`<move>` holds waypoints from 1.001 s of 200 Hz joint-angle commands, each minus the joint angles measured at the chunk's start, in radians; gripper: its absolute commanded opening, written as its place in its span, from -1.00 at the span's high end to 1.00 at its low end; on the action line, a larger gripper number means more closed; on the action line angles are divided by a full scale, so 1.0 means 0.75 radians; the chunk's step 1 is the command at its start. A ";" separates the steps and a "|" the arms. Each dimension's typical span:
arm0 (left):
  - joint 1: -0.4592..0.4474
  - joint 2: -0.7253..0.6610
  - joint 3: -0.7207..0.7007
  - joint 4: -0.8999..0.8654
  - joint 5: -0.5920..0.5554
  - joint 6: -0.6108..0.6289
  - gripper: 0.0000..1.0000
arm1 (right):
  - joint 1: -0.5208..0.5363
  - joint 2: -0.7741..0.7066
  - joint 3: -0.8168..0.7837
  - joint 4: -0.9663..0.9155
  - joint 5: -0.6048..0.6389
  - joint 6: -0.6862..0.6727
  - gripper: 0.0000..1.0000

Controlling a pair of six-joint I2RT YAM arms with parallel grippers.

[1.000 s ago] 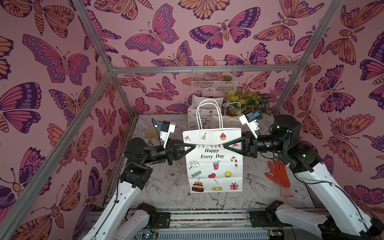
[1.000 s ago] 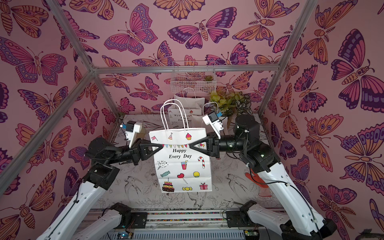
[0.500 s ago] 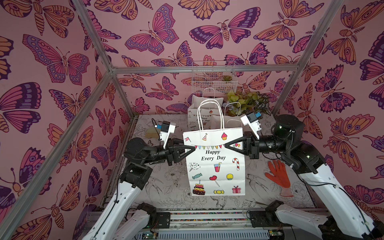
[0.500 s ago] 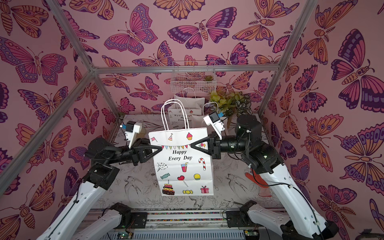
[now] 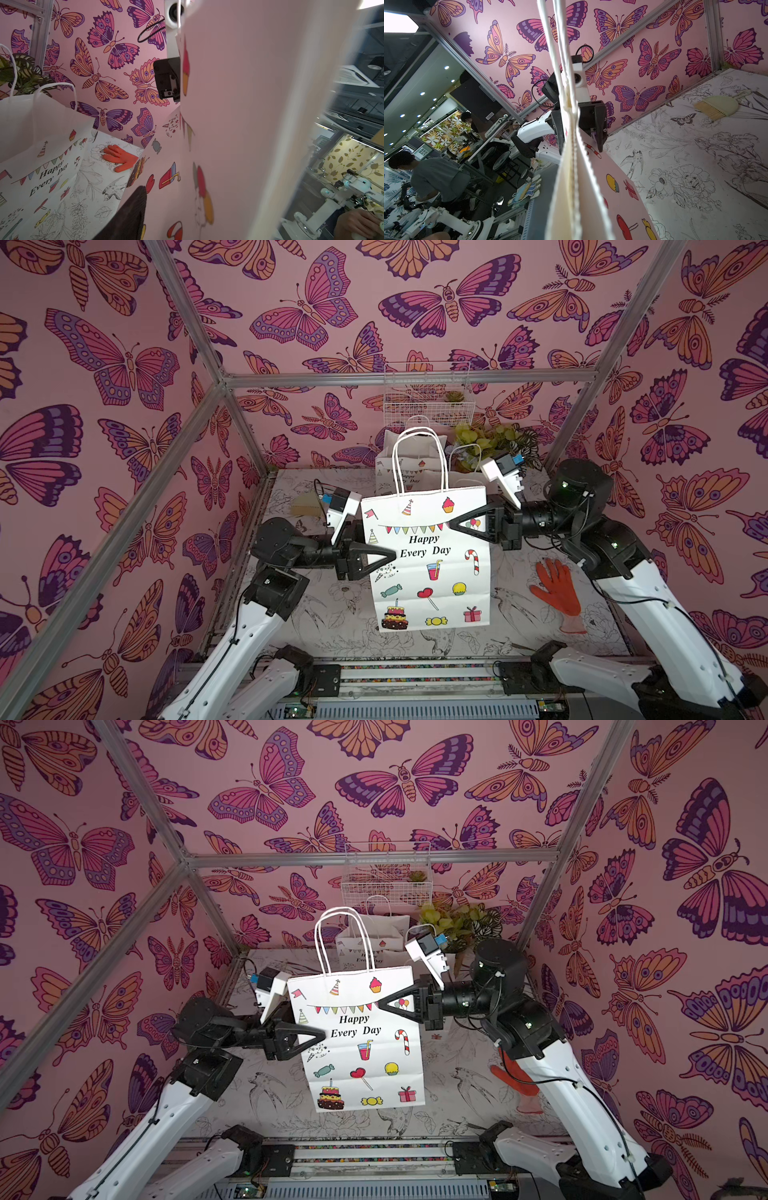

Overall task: Put away the paper bag
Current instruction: Press the paper bag.

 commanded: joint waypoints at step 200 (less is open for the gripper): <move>0.021 -0.038 0.023 -0.070 -0.120 0.075 1.00 | -0.017 -0.127 -0.177 -0.010 -0.030 -0.006 -0.13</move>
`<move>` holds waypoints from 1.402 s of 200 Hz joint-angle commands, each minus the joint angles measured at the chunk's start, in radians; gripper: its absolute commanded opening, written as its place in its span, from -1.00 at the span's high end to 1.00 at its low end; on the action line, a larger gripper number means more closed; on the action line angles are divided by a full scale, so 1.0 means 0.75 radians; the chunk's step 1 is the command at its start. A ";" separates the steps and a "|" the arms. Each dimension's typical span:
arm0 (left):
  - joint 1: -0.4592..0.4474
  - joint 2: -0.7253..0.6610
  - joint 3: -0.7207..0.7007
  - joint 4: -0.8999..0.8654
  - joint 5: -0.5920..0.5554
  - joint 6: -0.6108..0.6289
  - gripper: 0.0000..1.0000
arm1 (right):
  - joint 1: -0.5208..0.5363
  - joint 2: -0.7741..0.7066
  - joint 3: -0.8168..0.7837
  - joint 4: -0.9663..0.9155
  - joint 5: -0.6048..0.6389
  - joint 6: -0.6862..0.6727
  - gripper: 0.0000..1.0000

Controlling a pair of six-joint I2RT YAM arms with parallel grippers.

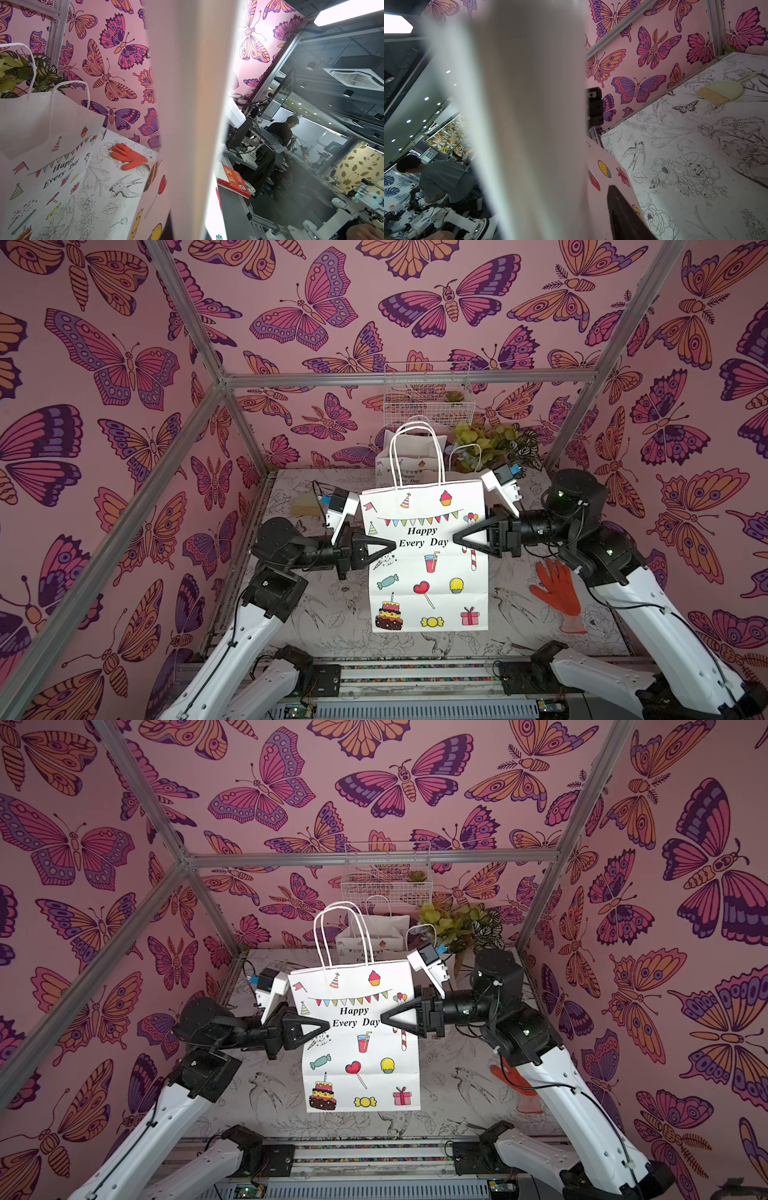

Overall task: Put away the paper bag
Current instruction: Press the paper bag.

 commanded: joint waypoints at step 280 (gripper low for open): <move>-0.043 -0.001 0.006 0.056 0.131 0.032 0.34 | -0.012 -0.032 0.126 -0.090 0.110 -0.065 1.00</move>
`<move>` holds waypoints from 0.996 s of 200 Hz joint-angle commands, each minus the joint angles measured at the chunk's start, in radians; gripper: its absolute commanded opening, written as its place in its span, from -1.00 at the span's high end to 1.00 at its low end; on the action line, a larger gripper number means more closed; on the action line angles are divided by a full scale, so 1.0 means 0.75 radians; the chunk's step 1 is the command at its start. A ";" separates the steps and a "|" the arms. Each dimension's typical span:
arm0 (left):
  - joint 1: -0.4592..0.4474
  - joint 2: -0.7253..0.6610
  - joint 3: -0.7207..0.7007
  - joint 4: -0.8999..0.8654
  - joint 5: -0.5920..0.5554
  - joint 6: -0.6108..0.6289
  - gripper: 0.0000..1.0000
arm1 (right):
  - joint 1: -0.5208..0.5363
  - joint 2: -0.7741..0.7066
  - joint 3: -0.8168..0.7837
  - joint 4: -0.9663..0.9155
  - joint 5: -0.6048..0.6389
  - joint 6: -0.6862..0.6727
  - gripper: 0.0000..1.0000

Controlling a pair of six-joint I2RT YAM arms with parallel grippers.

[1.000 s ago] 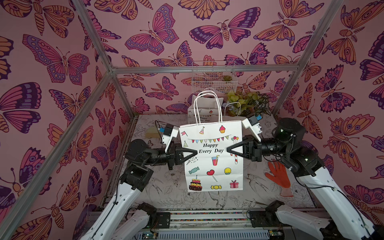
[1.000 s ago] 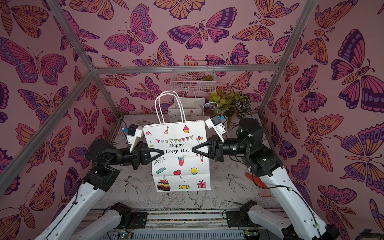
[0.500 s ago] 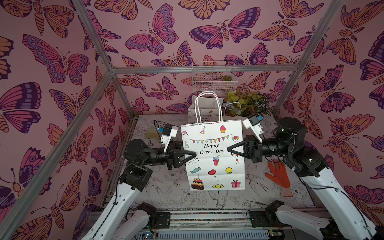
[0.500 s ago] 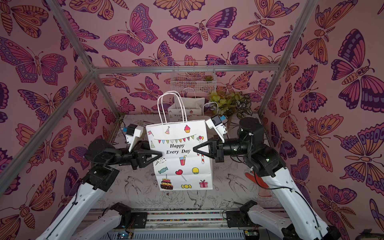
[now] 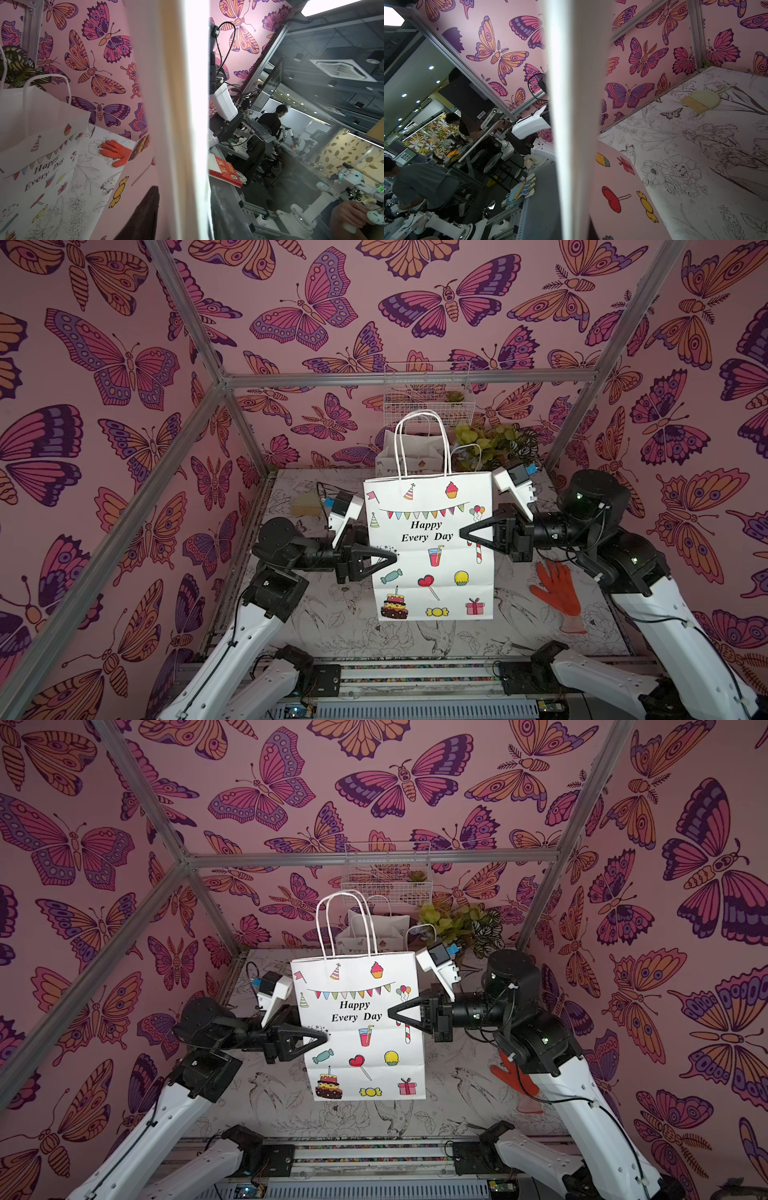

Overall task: Put away the paper bag
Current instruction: Press the paper bag.

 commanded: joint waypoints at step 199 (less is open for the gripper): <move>-0.011 -0.019 0.032 -0.049 -0.087 0.080 1.00 | -0.006 -0.132 -0.198 -0.017 -0.023 0.045 0.22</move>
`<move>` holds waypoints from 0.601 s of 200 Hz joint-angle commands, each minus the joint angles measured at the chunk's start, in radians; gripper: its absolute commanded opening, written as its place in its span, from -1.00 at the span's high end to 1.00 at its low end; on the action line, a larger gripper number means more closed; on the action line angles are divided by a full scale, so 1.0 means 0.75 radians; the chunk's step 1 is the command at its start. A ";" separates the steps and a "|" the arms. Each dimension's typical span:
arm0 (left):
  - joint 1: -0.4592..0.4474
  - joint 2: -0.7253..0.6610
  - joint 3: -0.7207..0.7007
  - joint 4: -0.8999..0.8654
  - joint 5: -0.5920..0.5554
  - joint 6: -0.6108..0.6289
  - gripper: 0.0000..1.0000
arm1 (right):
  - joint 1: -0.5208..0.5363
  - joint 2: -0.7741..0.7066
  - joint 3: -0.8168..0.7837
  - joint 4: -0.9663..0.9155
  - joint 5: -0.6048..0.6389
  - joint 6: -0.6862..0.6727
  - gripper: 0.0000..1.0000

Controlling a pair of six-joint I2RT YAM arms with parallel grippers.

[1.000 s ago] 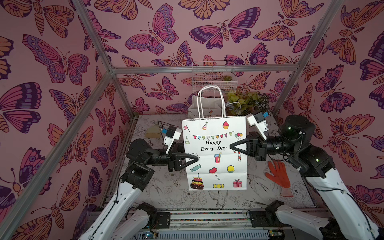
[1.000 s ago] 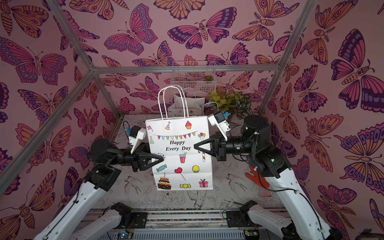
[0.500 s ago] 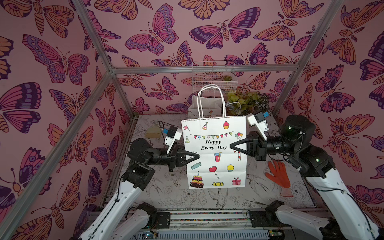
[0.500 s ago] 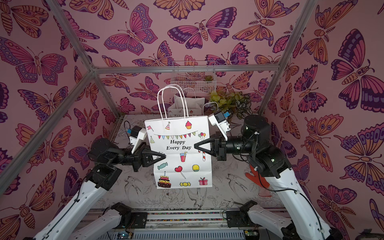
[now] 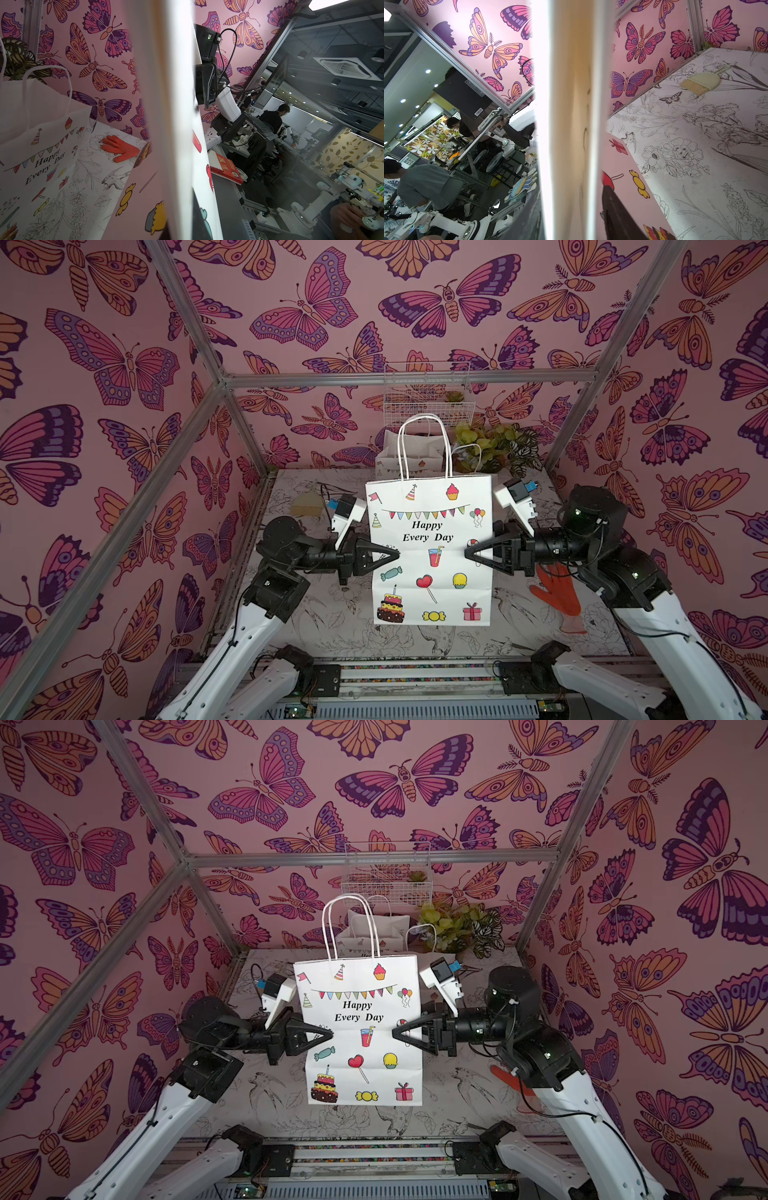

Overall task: Put away the paper bag
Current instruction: Press the paper bag.

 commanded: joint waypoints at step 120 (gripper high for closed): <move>-0.015 -0.028 0.007 0.109 0.064 -0.012 -0.29 | 0.000 0.010 0.026 0.049 0.118 0.028 1.00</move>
